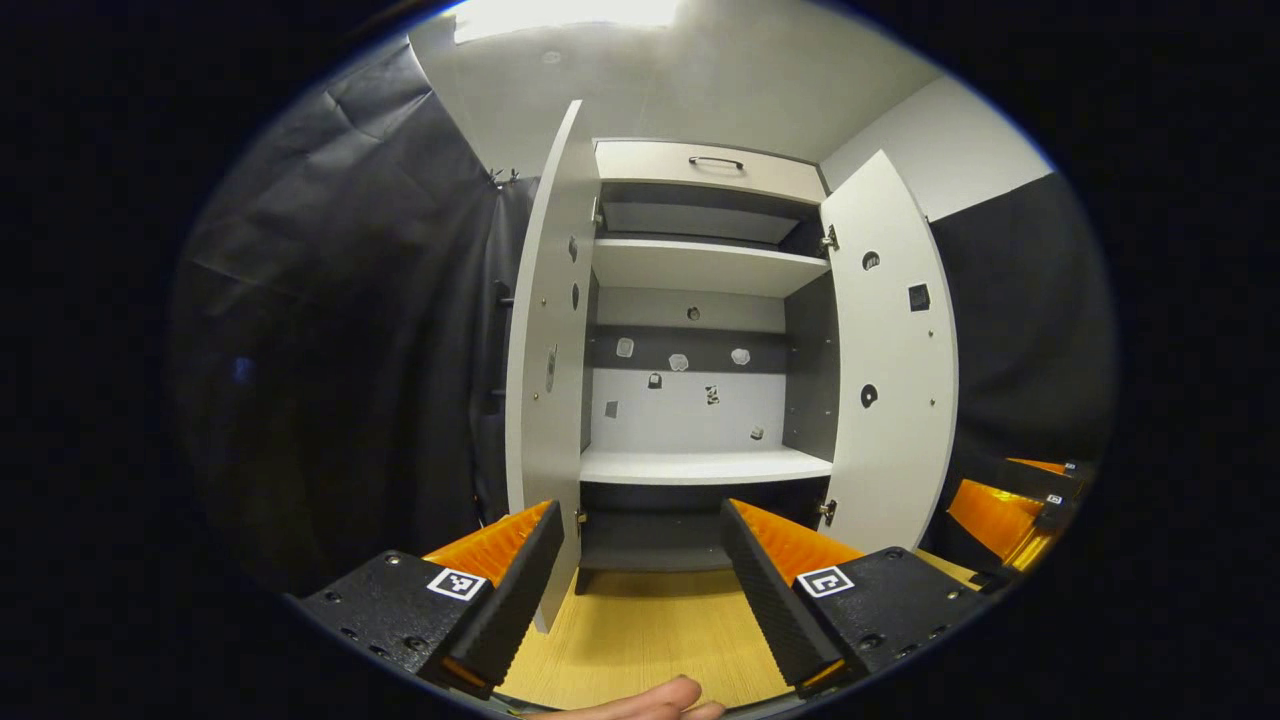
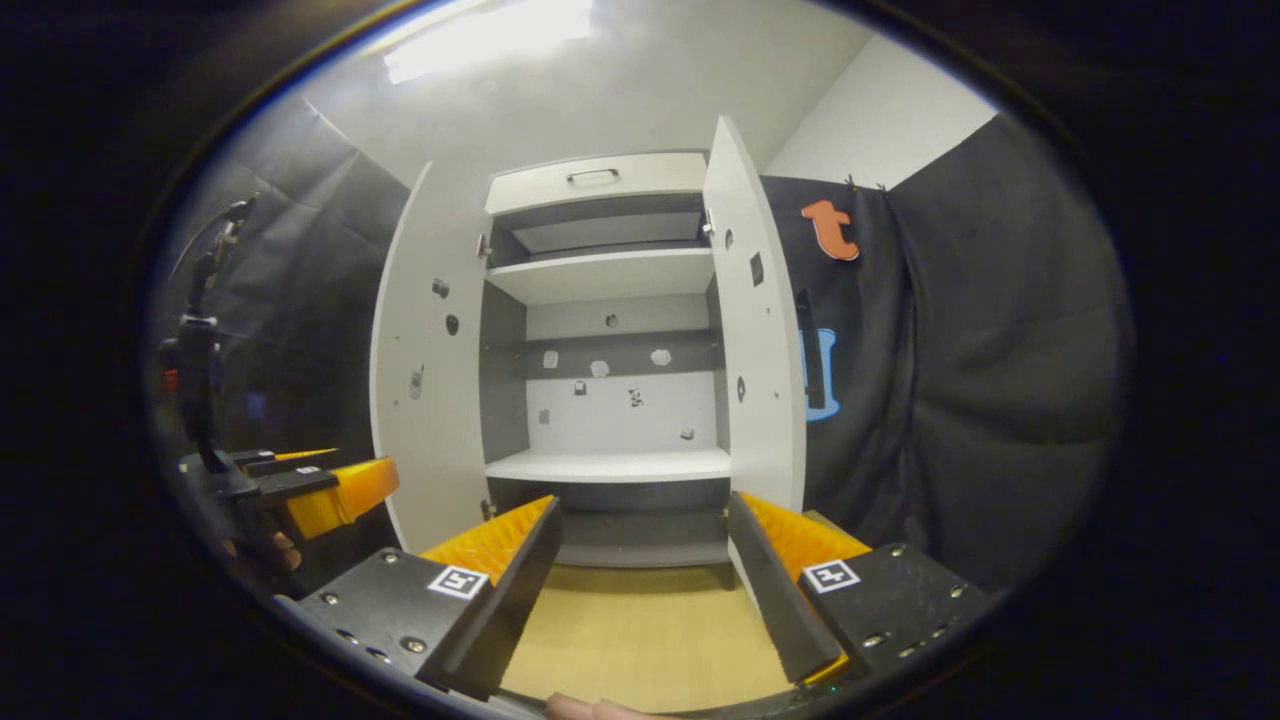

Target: Open the right door of the double-door shoe cabinet with the right hand, and open the left door with the left hand.

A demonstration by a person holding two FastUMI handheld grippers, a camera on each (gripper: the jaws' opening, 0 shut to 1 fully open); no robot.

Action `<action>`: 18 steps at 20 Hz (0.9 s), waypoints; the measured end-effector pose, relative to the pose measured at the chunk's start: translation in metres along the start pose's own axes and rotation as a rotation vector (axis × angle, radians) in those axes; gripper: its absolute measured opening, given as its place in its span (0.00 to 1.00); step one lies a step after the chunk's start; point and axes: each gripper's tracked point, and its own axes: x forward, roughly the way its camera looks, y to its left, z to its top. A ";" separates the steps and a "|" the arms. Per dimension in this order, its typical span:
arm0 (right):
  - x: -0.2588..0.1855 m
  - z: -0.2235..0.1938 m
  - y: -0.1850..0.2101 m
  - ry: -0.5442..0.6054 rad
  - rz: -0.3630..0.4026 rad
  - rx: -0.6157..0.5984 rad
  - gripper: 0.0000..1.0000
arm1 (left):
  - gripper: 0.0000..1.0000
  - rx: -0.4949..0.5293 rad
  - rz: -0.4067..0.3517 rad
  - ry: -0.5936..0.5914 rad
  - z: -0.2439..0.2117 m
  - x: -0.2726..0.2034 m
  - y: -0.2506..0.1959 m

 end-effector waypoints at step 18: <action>-0.005 0.008 -0.003 -0.030 0.011 0.001 0.98 | 0.97 0.006 -0.024 -0.052 0.013 -0.003 -0.013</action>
